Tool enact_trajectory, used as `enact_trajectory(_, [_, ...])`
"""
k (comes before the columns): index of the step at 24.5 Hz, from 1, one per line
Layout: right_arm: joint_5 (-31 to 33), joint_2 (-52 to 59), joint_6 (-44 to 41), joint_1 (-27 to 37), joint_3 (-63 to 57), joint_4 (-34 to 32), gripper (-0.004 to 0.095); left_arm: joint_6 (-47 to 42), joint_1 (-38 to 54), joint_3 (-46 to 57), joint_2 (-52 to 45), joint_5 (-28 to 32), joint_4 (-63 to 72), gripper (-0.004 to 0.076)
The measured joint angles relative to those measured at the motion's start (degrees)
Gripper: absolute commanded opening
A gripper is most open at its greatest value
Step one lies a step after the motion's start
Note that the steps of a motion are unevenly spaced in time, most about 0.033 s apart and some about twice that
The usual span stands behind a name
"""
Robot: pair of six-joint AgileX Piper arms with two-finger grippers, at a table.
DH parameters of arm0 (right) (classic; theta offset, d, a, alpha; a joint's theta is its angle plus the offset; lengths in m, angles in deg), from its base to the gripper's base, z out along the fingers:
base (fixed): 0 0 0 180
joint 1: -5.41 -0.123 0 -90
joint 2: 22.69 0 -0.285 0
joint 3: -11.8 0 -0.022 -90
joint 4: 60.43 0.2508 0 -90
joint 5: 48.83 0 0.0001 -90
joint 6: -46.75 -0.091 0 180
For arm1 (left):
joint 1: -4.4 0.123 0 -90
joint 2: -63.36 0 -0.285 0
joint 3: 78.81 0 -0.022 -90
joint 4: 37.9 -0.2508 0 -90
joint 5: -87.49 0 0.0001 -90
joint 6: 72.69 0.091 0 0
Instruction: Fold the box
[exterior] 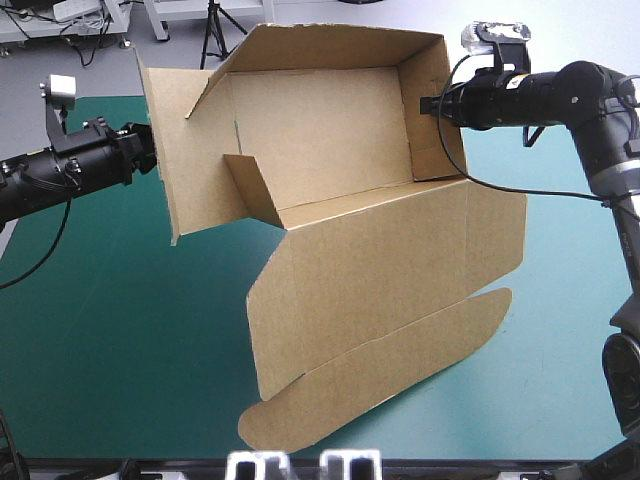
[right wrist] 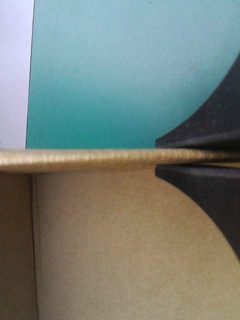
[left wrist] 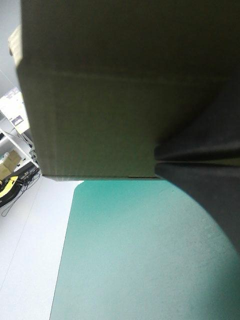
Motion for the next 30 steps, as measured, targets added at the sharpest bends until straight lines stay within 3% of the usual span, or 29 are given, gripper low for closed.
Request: enact_trajectory(30, [0.1, -2.3, -0.7, -2.2, 0.0, -1.2, -0.0016, 0.0, -3.0, 0.0, -0.7, 0.1, -3.4, 0.0003])
